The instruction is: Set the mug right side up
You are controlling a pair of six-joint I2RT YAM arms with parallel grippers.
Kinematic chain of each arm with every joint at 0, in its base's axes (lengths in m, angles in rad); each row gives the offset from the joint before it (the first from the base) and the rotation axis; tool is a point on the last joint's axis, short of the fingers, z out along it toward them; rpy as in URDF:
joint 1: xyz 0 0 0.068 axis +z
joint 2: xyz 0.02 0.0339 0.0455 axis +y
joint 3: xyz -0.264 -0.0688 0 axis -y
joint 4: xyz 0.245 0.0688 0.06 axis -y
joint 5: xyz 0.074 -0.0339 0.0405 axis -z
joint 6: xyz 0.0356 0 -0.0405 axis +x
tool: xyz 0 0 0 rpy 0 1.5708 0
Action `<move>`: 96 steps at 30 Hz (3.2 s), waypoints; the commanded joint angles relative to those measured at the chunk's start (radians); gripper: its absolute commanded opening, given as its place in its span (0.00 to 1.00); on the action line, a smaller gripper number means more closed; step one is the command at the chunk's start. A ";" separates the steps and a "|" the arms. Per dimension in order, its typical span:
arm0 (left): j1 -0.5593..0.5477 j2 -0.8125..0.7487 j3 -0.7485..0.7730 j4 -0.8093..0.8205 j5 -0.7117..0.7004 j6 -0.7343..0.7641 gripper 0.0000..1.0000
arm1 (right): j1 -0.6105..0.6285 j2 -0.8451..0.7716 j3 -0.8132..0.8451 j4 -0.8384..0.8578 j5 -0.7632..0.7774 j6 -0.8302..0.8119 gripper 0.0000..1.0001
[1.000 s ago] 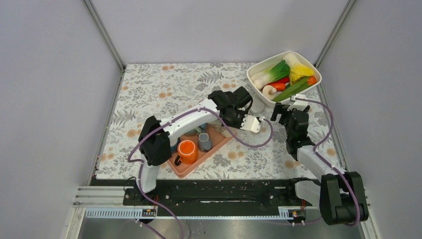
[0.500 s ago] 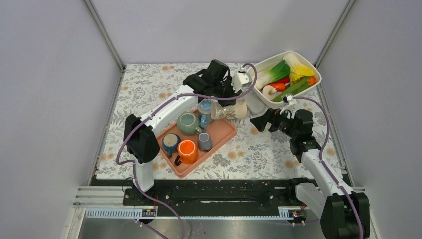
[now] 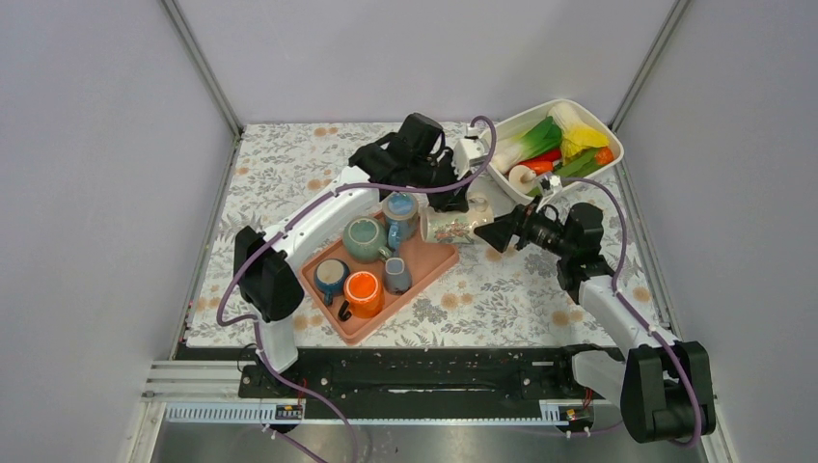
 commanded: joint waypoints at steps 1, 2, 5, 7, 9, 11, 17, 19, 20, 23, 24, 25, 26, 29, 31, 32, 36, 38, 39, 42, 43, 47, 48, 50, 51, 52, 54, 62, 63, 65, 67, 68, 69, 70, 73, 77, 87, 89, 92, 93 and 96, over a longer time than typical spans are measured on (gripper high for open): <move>0.002 -0.086 0.077 0.097 0.147 -0.067 0.00 | 0.043 0.034 0.078 0.096 -0.099 0.015 0.88; 0.002 -0.079 0.083 0.105 0.159 -0.089 0.00 | 0.063 0.041 0.082 0.129 -0.124 0.029 0.80; 0.008 -0.068 0.097 0.124 0.178 -0.128 0.00 | 0.114 0.036 0.107 0.167 -0.181 0.035 0.50; 0.025 -0.072 0.093 0.134 0.192 -0.149 0.00 | 0.117 0.019 0.121 0.113 -0.169 0.013 0.23; 0.045 -0.081 0.081 0.148 0.187 -0.178 0.00 | 0.117 -0.013 0.140 -0.021 -0.091 -0.049 0.00; 0.065 -0.092 0.073 0.156 0.157 -0.192 0.00 | 0.115 -0.045 0.159 -0.147 0.014 -0.097 0.00; 0.114 -0.127 0.060 0.146 0.024 -0.163 0.96 | 0.116 -0.132 0.247 -0.483 0.331 -0.178 0.00; 0.126 -0.148 0.067 0.117 -0.037 -0.127 0.99 | 0.116 -0.154 0.302 -0.649 0.502 -0.222 0.00; 0.130 -0.160 0.070 0.098 -0.070 -0.100 0.99 | 0.114 -0.155 0.332 -0.721 0.579 -0.245 0.00; 0.138 -0.208 0.051 0.042 -0.176 -0.009 0.99 | 0.087 -0.105 0.452 -0.946 0.794 -0.294 0.00; 0.141 -0.223 0.029 0.031 -0.199 0.027 0.99 | 0.066 -0.068 0.498 -1.022 0.870 -0.306 0.00; 0.144 -0.257 -0.006 0.024 -0.219 0.059 0.99 | 0.048 -0.031 0.540 -1.101 0.938 -0.324 0.00; 0.146 -0.283 -0.042 0.023 -0.240 0.086 0.99 | 0.034 0.010 0.583 -1.162 0.999 -0.343 0.00; 0.159 -0.359 -0.159 0.023 -0.292 0.145 0.99 | -0.027 0.119 0.677 -1.293 1.136 -0.375 0.00; 0.174 -0.397 -0.220 0.022 -0.319 0.169 0.99 | -0.093 0.179 0.717 -1.317 1.131 -0.388 0.00; 0.183 -0.416 -0.250 0.020 -0.327 0.176 0.99 | -0.124 0.206 0.739 -1.319 1.124 -0.393 0.00; 0.239 -0.471 -0.351 0.013 -0.327 0.188 0.99 | -0.261 0.316 0.804 -1.292 1.034 -0.412 0.00; 0.277 -0.488 -0.381 0.006 -0.311 0.188 0.99 | -0.317 0.373 0.841 -1.293 1.011 -0.417 0.00; 0.298 -0.495 -0.393 0.005 -0.299 0.187 0.99 | -0.339 0.401 0.856 -1.293 1.003 -0.417 0.00; 0.367 -0.513 -0.428 0.004 -0.262 0.181 0.99 | -0.401 0.468 0.880 -1.303 0.965 -0.420 0.00; 0.384 -0.515 -0.437 0.004 -0.249 0.179 0.99 | -0.418 0.486 0.882 -1.306 0.957 -0.418 0.00; 0.436 -0.509 -0.468 0.006 -0.218 0.177 0.99 | -0.476 0.531 0.876 -1.313 0.922 -0.420 0.00; 0.446 -0.505 -0.474 0.006 -0.213 0.177 0.99 | -0.485 0.538 0.875 -1.312 0.906 -0.420 0.00; 0.460 -0.499 -0.480 0.006 -0.211 0.172 0.99 | -0.494 0.554 0.873 -1.317 0.897 -0.423 0.00; 0.464 -0.498 -0.481 0.006 -0.208 0.170 0.99 | -0.496 0.561 0.870 -1.318 0.897 -0.425 0.00; 0.469 -0.496 -0.482 0.006 -0.206 0.169 0.99 | -0.498 0.567 0.867 -1.319 0.896 -0.428 0.00; 0.477 -0.493 -0.481 0.006 -0.199 0.171 0.99 | -0.504 0.579 0.862 -1.317 0.885 -0.428 0.00; 0.485 -0.476 -0.468 0.015 -0.221 0.192 0.99 | -0.506 0.620 0.862 -1.322 0.873 -0.428 0.06; 0.488 -0.473 -0.467 0.019 -0.226 0.195 0.99 | -0.507 0.623 0.861 -1.323 0.872 -0.428 0.06; 0.488 -0.469 -0.464 0.025 -0.242 0.193 0.99 | -0.507 0.626 0.861 -1.325 0.872 -0.428 0.12; 0.489 -0.471 -0.463 0.024 -0.244 0.191 0.99 | -0.507 0.625 0.866 -1.329 0.869 -0.428 0.15; 0.489 -0.476 -0.465 0.025 -0.240 0.192 0.99 | -0.507 0.622 0.869 -1.330 0.871 -0.428 0.16; 0.490 -0.480 -0.467 0.024 -0.235 0.193 0.99 | -0.507 0.622 0.870 -1.329 0.872 -0.428 0.20; 0.489 -0.485 -0.469 0.025 -0.231 0.194 0.99 | -0.507 0.621 0.871 -1.329 0.876 -0.428 0.27; 0.489 -0.488 -0.469 0.024 -0.230 0.193 0.99 | -0.506 0.621 0.870 -1.337 0.883 -0.428 0.46; 0.489 -0.488 -0.471 0.025 -0.223 0.193 0.99 | -0.507 0.594 0.871 -1.347 0.875 -0.428 0.67; 0.489 -0.495 -0.467 0.024 -0.219 0.176 0.99 | -0.437 0.431 0.945 -1.402 0.952 -0.408 0.99; 0.489 -0.497 -0.466 0.024 -0.220 0.172 0.99 | -0.406 0.408 0.976 -1.421 0.981 -0.406 0.99; 0.491 -0.505 -0.465 0.024 -0.218 0.168 0.99 | -0.343 0.373 1.033 -1.454 1.032 -0.396 0.99; 0.492 -0.508 -0.467 0.024 -0.218 0.167 0.99 | -0.316 0.360 1.048 -1.461 1.052 -0.391 0.99; 0.500 -0.520 -0.466 0.019 -0.222 0.163 0.99 | -0.200 0.320 1.081 -1.474 1.113 -0.371 0.99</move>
